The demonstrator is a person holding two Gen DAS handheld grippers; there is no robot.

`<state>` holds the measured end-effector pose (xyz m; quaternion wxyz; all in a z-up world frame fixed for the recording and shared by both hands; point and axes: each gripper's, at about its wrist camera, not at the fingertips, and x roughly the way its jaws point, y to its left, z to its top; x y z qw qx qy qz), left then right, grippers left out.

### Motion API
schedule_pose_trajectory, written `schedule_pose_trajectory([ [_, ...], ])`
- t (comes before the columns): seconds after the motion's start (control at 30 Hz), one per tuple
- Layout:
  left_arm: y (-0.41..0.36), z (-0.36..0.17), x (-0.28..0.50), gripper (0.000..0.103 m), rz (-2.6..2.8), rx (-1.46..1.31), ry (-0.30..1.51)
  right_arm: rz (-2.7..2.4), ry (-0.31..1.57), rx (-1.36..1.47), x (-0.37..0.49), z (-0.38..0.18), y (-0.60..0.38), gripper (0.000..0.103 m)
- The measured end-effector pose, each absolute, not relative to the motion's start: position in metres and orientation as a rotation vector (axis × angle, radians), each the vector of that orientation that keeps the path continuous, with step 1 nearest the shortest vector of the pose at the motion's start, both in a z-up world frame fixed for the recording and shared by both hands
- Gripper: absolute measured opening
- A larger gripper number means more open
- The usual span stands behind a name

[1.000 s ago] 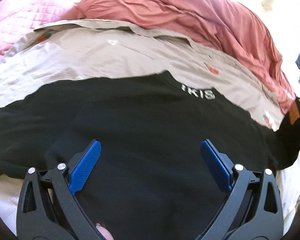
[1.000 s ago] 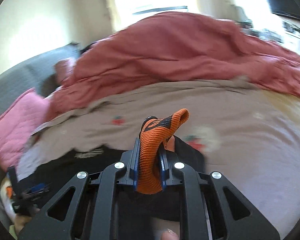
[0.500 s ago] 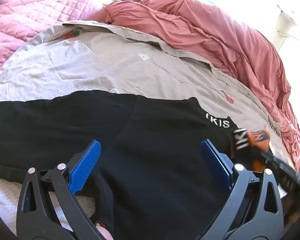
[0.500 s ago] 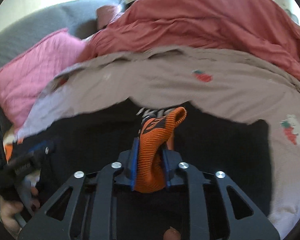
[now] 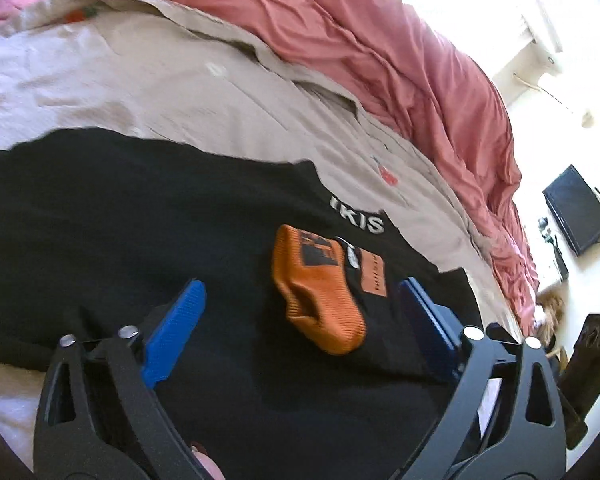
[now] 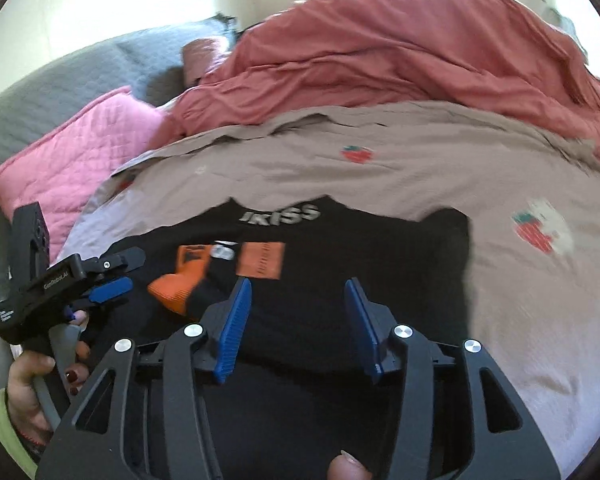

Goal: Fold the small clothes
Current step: 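Lay the orange cuff onto the shirt body below the collar, open right tool, then regrasp the orange cuff with the left tool and flatten it on the shirt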

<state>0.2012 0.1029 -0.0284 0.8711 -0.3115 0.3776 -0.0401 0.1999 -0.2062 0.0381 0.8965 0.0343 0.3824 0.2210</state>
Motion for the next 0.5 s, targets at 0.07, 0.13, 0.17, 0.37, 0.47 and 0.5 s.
schedule_pose_trajectory([
  [0.07,0.093,-0.030,0.210,0.068,-0.112,-0.636,0.803,0.433,0.784,0.101,0.197,0.038,-0.222,0.050],
  [0.13,0.082,-0.038,0.219,0.054,-0.151,-0.665,0.834,0.402,0.775,0.130,0.197,0.039,-0.235,0.050],
  [0.17,0.074,-0.042,0.223,0.051,-0.141,-0.645,0.850,0.394,0.774,0.141,0.198,0.039,-0.239,0.050],
  [0.37,0.048,-0.033,0.225,0.013,-0.083,-0.455,0.807,0.342,0.782,0.198,0.204,0.035,-0.255,0.050],
  [0.47,0.060,-0.015,0.216,0.012,-0.053,-0.435,0.727,0.329,0.790,0.203,0.205,0.032,-0.257,0.050],
  [0.5,0.068,-0.007,0.211,0.012,-0.025,-0.423,0.691,0.327,0.792,0.201,0.205,0.032,-0.257,0.050],
])
